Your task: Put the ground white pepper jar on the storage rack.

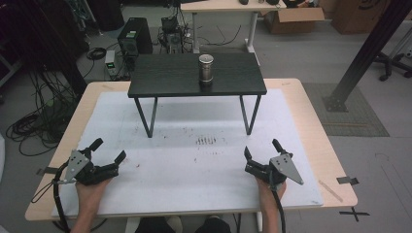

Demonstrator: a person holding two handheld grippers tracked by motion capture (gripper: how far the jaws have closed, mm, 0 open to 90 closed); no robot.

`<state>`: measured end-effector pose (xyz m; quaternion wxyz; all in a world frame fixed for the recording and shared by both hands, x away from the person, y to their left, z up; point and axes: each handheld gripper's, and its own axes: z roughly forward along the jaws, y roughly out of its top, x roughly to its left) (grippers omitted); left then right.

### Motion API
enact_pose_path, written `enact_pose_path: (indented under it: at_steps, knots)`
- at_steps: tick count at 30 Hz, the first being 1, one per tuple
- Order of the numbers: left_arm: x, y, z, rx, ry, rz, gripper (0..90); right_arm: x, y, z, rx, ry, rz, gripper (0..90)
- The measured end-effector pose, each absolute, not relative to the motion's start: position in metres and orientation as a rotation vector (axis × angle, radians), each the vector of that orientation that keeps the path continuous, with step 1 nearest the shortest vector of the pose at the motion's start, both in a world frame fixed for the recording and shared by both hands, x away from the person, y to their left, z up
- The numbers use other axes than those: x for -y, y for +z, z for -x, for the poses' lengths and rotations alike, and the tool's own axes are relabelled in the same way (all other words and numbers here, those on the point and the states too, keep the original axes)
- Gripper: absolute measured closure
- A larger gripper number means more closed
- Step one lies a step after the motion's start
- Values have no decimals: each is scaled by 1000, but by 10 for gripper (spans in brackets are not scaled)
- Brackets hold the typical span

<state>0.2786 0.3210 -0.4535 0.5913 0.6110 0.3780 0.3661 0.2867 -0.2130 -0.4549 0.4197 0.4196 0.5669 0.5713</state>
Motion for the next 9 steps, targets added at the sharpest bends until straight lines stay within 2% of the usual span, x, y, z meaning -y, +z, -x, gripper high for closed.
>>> enact_pose_path:
  at_steps: [9]
  knots:
    - [-321, -454, -278, -878, 852, -1421, 30, 213, -455, -286, -1418, 1433, -1051, 12]
